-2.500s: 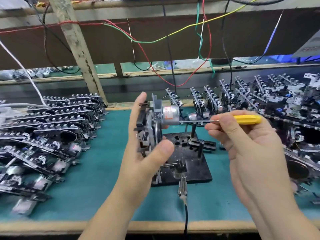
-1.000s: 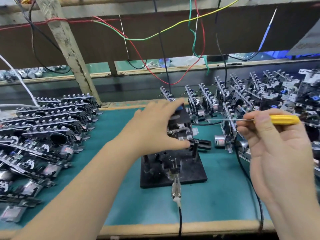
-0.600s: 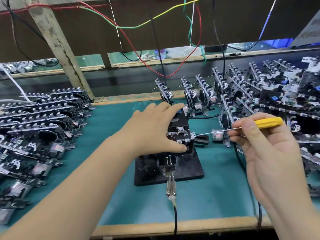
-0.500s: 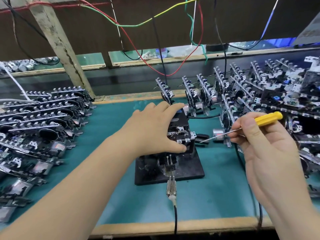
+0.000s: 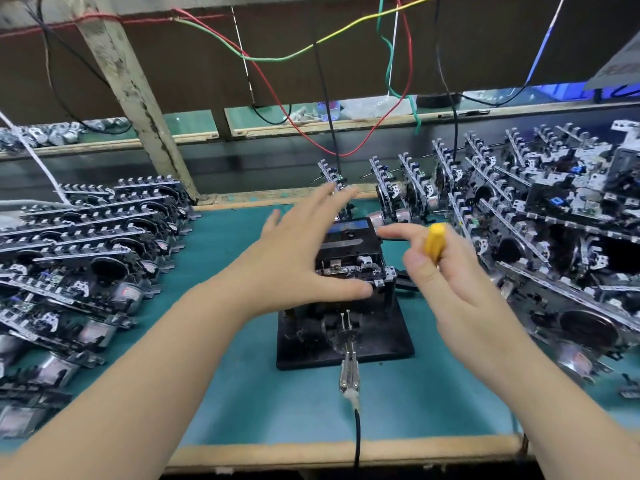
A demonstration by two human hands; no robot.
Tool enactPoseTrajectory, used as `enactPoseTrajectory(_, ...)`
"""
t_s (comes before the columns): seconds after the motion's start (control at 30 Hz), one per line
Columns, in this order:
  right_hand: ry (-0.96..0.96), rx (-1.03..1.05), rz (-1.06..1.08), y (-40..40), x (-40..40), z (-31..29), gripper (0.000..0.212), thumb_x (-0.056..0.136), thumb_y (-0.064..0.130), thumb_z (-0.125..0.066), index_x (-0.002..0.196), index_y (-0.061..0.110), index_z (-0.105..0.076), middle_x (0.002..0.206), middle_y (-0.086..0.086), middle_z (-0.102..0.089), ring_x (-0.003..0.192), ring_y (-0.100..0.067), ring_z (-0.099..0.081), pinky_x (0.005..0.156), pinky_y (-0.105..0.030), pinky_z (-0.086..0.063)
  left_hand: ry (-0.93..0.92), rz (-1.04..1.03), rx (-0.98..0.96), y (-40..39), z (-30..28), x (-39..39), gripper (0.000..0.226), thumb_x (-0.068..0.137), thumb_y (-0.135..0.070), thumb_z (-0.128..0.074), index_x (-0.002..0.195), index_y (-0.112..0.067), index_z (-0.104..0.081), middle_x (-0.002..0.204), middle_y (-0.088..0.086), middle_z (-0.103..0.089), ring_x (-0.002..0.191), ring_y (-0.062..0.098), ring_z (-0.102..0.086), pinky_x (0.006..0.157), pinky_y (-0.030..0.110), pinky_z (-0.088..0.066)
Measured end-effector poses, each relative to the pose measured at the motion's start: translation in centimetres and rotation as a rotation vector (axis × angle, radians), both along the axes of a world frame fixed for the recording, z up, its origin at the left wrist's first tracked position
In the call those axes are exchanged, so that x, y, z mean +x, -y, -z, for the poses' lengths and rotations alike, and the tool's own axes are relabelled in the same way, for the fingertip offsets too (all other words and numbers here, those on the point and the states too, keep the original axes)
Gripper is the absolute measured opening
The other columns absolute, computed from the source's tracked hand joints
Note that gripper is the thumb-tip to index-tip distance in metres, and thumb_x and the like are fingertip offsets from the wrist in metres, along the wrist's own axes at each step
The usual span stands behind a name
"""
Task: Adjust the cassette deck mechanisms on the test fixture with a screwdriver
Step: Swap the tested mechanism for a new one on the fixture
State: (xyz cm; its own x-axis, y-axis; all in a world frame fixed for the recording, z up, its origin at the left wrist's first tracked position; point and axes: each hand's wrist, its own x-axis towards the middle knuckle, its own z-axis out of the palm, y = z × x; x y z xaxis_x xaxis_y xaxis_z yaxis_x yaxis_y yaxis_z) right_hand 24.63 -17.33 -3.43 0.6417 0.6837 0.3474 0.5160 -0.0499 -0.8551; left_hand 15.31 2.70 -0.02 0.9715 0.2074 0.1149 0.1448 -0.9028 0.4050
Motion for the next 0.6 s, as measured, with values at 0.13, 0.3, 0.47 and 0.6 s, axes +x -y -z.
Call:
enactPoseTrajectory(0.13, 0.171, -0.198, -0.009, -0.4, -0.3, 0.2, 0.027, 0.103, 0.046, -0.034, 0.1, 0.073, -0.035, 0.129, 0.019, -0.055, 0.133, -0.008, -0.03, 0.115, -0.045, -0.023, 0.114, -0.034, -0.106, -1.0, 2.1, -4.3, 0.077, 0.067, -0.07, -0.064, 0.135, -0.063, -0.029, 0.166, -0.021, -0.01, 0.151, -0.005, -0.004, 0.125, 0.054, -0.007)
enactPoseTrajectory(0.3, 0.231, -0.142, -0.016, -0.7, -0.1, 0.6, 0.023, 0.094, 0.053, -0.039, 0.099, 0.075, -0.034, 0.125, 0.018, -0.057, 0.129, -0.004, -0.035, 0.112, -0.048, -0.027, 0.176, -0.061, -0.06, 0.1, 4.6, -5.3, 0.09, 0.057, -0.078, -0.067, 0.136, -0.061, -0.028, 0.167, -0.018, 0.003, 0.153, 0.001, 0.01, 0.124, 0.054, -0.016)
enactPoseTrajectory(0.47, 0.216, -0.092, -0.027, -0.6, 0.1, 1.8, 0.031, 0.096, 0.044, -0.049, 0.127, 0.047, -0.051, 0.097, 0.034, -0.046, 0.107, -0.003, -0.049, 0.102, -0.035, -0.038, 0.394, -0.17, -0.191, 2.4, 6.5, -3.9, 0.083, 0.053, -0.062, -0.084, 0.123, -0.052, -0.041, 0.168, -0.01, 0.003, 0.155, 0.009, -0.003, 0.119, 0.038, -0.027)
enactPoseTrajectory(0.6, 0.177, -0.055, -0.057, -0.6, -0.2, 2.1, 0.035, 0.095, 0.033, -0.057, 0.129, 0.038, -0.051, 0.101, 0.042, -0.047, 0.098, 0.009, -0.05, 0.084, -0.003, -0.033, 0.528, -0.268, -0.37, 3.1, 7.6, -2.8, 0.069, 0.059, -0.034, -0.091, 0.109, -0.058, -0.05, 0.164, -0.015, -0.019, 0.147, -0.008, -0.02, 0.106, 0.007, -0.024)
